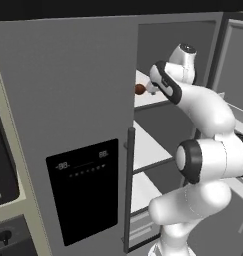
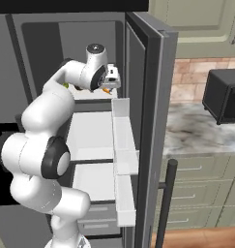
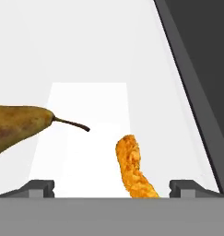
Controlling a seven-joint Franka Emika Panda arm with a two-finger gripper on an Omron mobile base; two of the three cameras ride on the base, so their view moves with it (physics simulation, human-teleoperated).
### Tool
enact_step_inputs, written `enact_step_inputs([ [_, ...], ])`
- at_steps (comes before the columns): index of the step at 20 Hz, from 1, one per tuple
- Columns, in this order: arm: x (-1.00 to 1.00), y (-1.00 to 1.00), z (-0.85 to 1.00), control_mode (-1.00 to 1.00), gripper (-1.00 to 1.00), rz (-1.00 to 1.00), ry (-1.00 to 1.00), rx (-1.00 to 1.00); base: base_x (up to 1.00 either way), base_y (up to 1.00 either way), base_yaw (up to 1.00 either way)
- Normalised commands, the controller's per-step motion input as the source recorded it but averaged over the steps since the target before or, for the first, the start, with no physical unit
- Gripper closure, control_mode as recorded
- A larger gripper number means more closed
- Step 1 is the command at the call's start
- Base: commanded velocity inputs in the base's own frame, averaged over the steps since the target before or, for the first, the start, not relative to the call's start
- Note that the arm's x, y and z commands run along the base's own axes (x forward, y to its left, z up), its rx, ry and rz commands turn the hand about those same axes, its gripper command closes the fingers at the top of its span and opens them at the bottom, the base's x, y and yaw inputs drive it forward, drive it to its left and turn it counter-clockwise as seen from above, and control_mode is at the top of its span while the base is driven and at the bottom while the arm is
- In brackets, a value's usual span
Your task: Open the fridge, remove the pear, broccoli, and shrimp, and place them on any counter.
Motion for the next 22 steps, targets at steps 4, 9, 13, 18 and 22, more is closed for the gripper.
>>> enact_step_inputs([
  [4,0.08,-0.16,-0.42,-1.00,-1.00,0.00,0.00,0.05,0.00,0.00,0.00],
  [9,0.52,-0.42,-0.25,-1.00,-1.00,0.00,0.00,0.00,0.00,0.00,0.00],
  [13,0.16,-0.50,-0.68,-1.00,-1.00,0.00,0.12,0.04,0.00,0.00,0.00],
  [18,0.03,-0.32,-1.00,-1.00,1.00,0.02,0.22,0.12,0.00,0.00,0.00],
  [22,-0.21,0.03,-0.78,-1.00,1.00,0.01,0.05,0.04,0.00,0.00,0.00],
])
